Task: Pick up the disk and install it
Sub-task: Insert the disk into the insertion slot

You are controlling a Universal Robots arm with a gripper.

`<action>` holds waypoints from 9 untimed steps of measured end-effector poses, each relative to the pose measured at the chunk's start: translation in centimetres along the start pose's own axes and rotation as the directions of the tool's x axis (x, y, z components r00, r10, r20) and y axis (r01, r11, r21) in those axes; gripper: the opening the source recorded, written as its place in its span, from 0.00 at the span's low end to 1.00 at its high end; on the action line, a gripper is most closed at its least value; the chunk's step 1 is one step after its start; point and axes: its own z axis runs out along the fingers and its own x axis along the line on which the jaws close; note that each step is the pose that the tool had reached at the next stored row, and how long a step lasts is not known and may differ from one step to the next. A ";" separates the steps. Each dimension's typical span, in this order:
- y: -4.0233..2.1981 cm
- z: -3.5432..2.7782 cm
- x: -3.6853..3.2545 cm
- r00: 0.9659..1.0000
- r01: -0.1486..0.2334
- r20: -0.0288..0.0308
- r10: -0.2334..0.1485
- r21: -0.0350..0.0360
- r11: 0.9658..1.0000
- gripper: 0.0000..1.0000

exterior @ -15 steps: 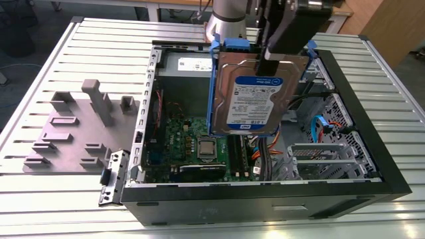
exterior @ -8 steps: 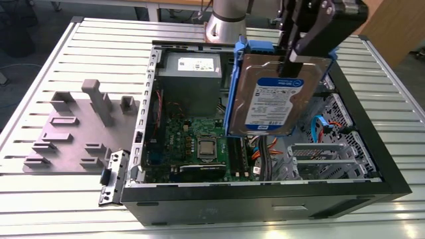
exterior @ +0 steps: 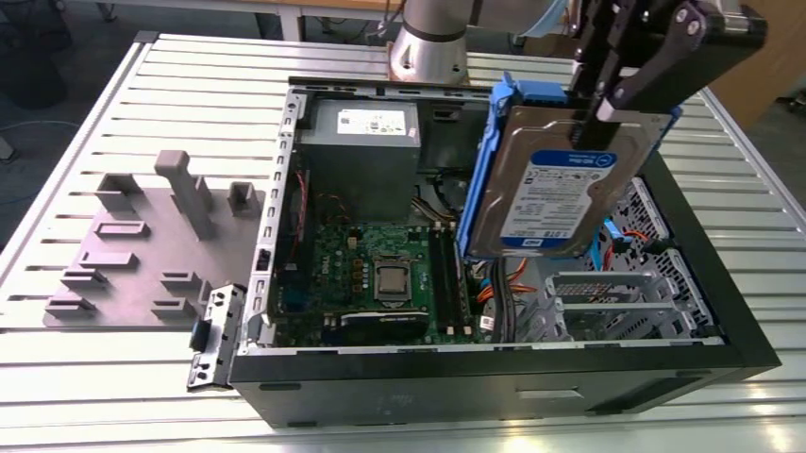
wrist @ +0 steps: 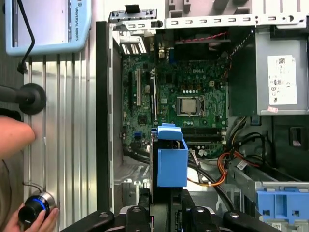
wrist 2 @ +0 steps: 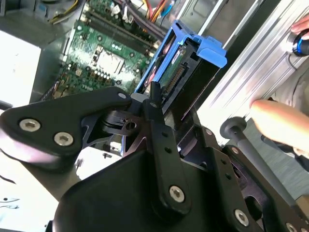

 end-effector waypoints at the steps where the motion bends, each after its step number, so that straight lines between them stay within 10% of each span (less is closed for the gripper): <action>1: -0.32 0.00 -0.01 1.000 0.000 0.000 0.000 0.000 1.000 0.35; 9: -1.38 0.24 0.38 1.000 0.000 0.000 0.000 -0.001 1.000 0.35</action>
